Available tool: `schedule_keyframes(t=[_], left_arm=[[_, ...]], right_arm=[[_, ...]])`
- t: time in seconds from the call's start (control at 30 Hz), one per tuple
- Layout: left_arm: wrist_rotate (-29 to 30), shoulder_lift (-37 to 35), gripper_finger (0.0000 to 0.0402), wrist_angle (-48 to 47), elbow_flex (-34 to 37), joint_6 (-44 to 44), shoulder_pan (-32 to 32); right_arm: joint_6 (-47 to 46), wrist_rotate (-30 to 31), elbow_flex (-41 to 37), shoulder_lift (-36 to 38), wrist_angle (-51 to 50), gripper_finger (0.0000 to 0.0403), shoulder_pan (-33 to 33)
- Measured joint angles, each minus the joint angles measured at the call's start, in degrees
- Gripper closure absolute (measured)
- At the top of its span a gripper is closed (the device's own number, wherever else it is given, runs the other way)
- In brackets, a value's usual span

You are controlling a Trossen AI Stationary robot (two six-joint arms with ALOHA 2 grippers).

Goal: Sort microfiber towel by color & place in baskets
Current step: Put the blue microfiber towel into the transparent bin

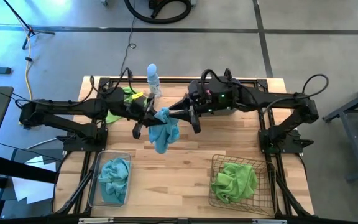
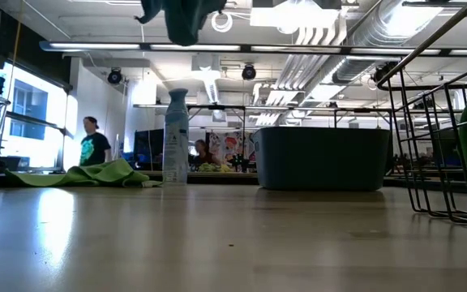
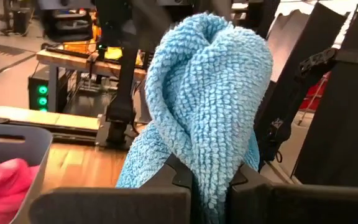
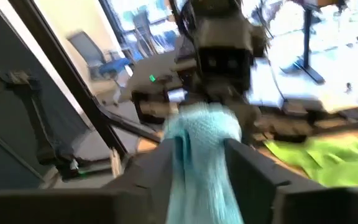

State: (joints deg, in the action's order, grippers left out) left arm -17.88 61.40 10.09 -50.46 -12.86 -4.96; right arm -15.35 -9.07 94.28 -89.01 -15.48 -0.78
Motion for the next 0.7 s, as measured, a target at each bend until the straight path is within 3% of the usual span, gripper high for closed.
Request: schedule_keyframes(t=[0.2,0.33,0.57,0.7], left_arm=[[3.5,-5.1,0.0400,-7.7,0.0,2.1,-1.9],[6.2,-9.2,0.0401,-16.2,0.0,3.5,-2.9],[9.9,-15.5,0.0401,-29.4,0.0,3.6,-3.1],[10.0,-18.4,0.0401,-32.0,0.0,2.5,-3.0]], right_arm=[[2.5,2.7,5.3,1.8,-14.4,0.0169,0.0],[1.9,5.7,9.2,1.9,-26.7,0.0128,0.0],[-3.2,7.6,8.0,2.0,-40.6,0.0115,0.3],[-5.8,9.3,4.7,2.0,-46.3,0.0114,0.8]])
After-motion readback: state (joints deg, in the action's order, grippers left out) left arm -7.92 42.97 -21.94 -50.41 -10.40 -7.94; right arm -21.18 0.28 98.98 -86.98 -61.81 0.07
